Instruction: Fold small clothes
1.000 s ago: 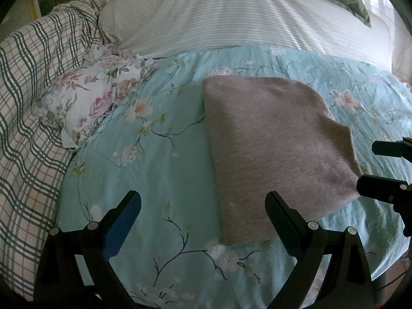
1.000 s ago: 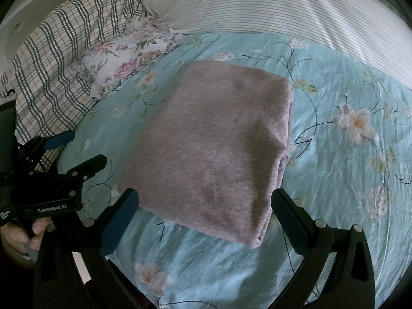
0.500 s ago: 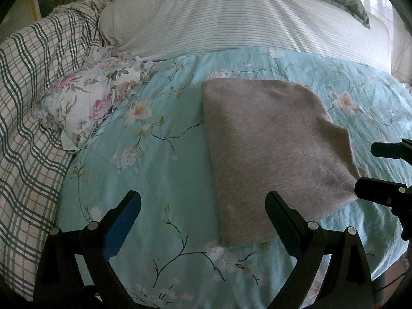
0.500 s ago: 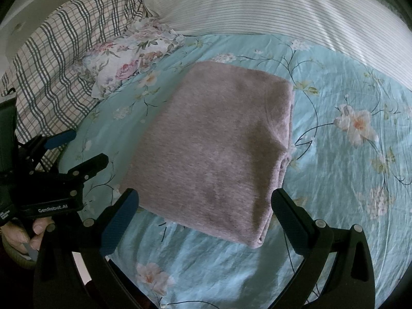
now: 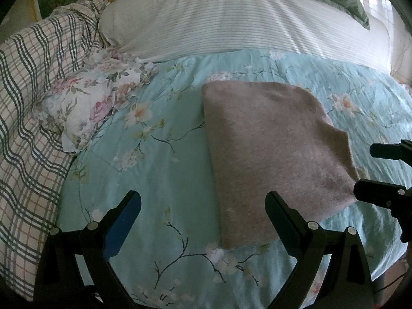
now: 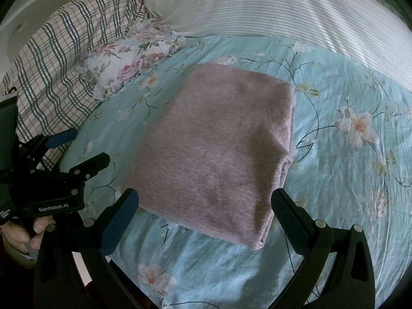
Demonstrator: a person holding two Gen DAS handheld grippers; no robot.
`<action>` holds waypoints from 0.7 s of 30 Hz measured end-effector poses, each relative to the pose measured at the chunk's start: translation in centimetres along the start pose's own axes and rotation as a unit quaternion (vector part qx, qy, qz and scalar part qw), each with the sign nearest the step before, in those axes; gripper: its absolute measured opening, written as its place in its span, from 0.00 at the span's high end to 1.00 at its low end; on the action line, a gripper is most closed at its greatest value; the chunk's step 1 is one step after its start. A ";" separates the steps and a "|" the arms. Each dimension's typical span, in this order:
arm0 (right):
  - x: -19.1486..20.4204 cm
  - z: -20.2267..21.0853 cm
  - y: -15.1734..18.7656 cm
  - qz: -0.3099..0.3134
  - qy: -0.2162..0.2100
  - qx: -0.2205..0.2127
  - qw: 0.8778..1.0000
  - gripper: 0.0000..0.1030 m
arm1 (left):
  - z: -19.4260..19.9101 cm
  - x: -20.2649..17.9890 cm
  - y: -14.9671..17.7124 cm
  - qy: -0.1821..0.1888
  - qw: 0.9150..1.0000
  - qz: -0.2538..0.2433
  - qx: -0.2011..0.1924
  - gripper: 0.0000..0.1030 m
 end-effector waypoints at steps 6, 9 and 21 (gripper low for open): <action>-0.3 0.0 -0.2 0.000 -0.001 -0.001 1.000 0.01 | 0.1 -0.1 -0.2 -0.001 1.000 0.001 0.000 0.06; -0.3 0.0 -0.2 0.000 -0.001 -0.001 1.000 0.01 | 0.1 -0.4 -0.2 -0.002 1.000 0.001 0.000 0.06; -0.3 0.0 -0.2 0.000 -0.001 -0.001 1.000 0.01 | 0.2 -0.5 -0.3 -0.002 1.000 0.002 -0.002 0.06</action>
Point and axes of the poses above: each gripper's, at about its wrist camera, not at the fingertips, and z roughly against the way its jaws point, x to its left, y to its underside, the point moved 7 cm from there along -z, roughly the way its jaws point, and after that the axes turned 13 degrees about -y, right-handed, at the moved point
